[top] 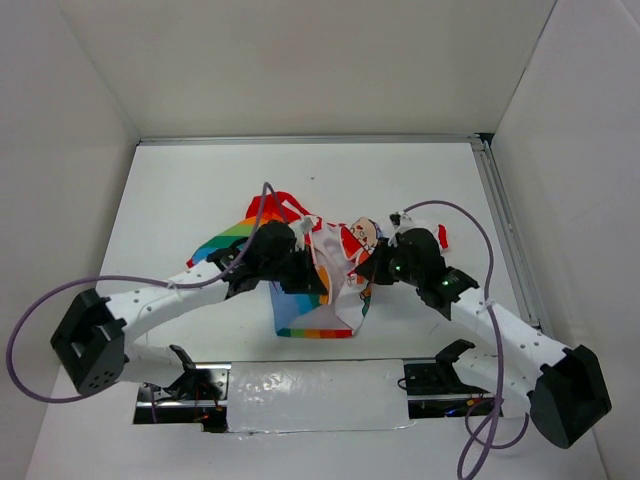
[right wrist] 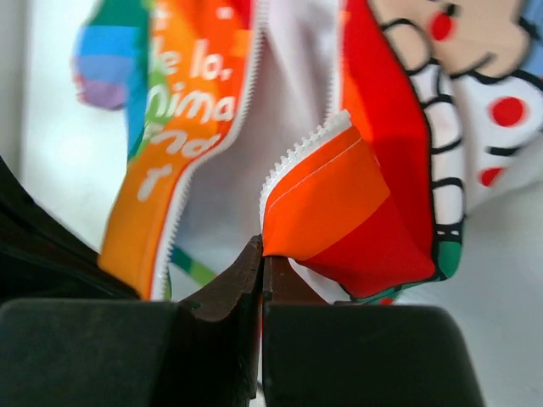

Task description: Zip up the jacket

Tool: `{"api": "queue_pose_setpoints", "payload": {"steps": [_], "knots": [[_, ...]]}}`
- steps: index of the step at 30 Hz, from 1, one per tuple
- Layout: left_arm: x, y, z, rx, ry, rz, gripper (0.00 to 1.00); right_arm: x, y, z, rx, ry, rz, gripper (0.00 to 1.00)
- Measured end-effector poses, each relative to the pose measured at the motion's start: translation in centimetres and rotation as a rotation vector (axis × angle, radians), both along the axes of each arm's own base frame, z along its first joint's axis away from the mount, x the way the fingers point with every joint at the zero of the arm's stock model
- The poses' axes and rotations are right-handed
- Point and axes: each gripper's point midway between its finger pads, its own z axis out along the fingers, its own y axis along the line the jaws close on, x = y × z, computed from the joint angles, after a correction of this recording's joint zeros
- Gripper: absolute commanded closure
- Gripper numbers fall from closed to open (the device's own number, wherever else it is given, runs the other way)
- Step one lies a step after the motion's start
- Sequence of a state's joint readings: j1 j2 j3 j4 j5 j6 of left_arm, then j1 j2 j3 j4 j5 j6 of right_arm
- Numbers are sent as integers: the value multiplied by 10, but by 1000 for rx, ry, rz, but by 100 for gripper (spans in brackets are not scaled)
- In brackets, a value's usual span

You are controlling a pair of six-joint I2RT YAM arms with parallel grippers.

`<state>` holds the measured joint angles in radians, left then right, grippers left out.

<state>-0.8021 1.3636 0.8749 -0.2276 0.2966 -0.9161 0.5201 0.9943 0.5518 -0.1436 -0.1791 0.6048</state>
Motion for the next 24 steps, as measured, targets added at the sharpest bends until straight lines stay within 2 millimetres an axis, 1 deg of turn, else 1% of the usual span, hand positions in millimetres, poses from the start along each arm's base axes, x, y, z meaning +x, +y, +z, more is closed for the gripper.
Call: {"api": "queue_pose_setpoints", "payload": {"steps": [3, 5, 7, 12, 17, 20, 24], "knots": [[11, -4, 43, -93, -99, 23, 100, -8, 9, 25, 84, -70, 61, 100], [17, -3, 63, -131, -145, 44, 100, -15, 16, 42, 148, -125, 116, 100], [21, -1, 74, -154, -169, 70, 100, -23, 23, 55, 205, -167, 170, 100], [23, 1, 83, -171, -184, 100, 100, -37, 32, 79, 311, -238, 247, 100], [23, 2, 92, -212, -190, 127, 100, -43, 38, 97, 379, -269, 282, 100], [22, 3, 95, -232, -185, 145, 100, -45, 41, 99, 401, -258, 291, 100], [21, 5, 99, -259, -184, 168, 100, -49, 48, 96, 415, -227, 306, 100]]}}
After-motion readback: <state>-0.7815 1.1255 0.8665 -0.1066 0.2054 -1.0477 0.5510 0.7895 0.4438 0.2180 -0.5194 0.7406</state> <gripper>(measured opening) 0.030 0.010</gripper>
